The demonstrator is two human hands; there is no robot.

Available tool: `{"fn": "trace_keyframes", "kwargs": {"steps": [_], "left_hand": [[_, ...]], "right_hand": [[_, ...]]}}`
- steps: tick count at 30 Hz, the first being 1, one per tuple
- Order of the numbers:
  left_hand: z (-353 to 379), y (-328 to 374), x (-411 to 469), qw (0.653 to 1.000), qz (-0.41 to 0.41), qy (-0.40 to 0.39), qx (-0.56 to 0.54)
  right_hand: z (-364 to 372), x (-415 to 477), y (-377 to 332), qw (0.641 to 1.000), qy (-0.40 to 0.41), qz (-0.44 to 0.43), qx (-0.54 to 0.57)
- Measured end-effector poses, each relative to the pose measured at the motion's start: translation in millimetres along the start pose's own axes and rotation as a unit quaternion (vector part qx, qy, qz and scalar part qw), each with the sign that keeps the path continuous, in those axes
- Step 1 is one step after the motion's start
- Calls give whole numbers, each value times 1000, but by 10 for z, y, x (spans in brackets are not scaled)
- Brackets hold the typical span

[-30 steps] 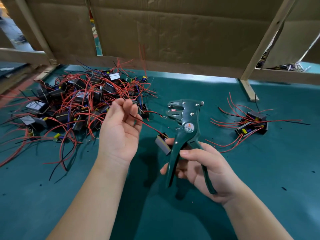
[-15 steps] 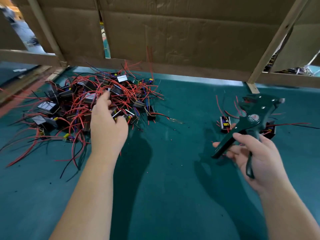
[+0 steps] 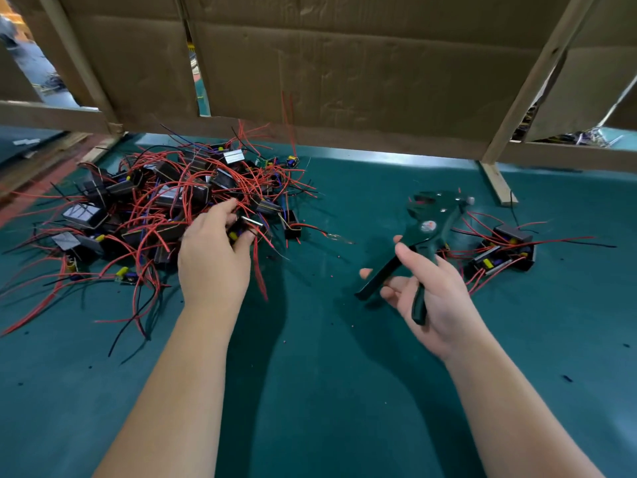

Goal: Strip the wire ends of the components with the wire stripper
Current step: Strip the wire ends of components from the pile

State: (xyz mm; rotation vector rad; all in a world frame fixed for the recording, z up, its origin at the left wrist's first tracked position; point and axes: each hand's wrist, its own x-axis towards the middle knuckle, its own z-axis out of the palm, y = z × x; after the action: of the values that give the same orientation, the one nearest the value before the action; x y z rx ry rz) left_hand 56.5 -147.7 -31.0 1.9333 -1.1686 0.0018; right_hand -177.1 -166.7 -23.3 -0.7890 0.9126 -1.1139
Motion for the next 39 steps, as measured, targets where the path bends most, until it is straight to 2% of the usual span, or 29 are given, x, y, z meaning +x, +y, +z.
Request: {"fn": "trace_keyframes", "kwargs": {"steps": [2, 5, 9, 13, 15, 20, 23, 28, 31, 34, 39], "left_hand": [[-26, 40, -17, 997, 51, 46, -39], [-80, 101, -54, 983, 139, 103, -55], [-103, 214, -104, 975, 208, 80, -27], [-76, 321, -227, 985, 163, 57, 26], [-39, 296, -237, 984, 169, 26, 45], [11, 300, -225, 961, 226, -106, -118], [18, 292, -270, 943, 166, -195, -214], [50, 278, -249, 912, 83, -274, -294], [40, 303, -233, 908, 32, -266, -323], [14, 306, -234, 919, 53, -256, -295], [-13, 382, -251, 908, 66, -257, -325]], "right_hand": [[-82, 40, -52, 998, 51, -12, 24], [-228, 58, -151, 994, 75, -33, 67], [-270, 3, -180, 993, 46, -49, 93], [-243, -38, -131, 995, 4, -44, 93], [-223, -50, -114, 995, -10, -39, 86], [-240, -78, -80, 997, -41, -30, 65], [-272, -103, -83, 997, -45, -27, 49], [-326, -147, -101, 997, -81, -13, 16], [-309, -191, -107, 993, -122, -8, -9], [-248, -219, -52, 989, -149, 18, 2], [-147, -244, 13, 986, -151, 67, 22]]}}
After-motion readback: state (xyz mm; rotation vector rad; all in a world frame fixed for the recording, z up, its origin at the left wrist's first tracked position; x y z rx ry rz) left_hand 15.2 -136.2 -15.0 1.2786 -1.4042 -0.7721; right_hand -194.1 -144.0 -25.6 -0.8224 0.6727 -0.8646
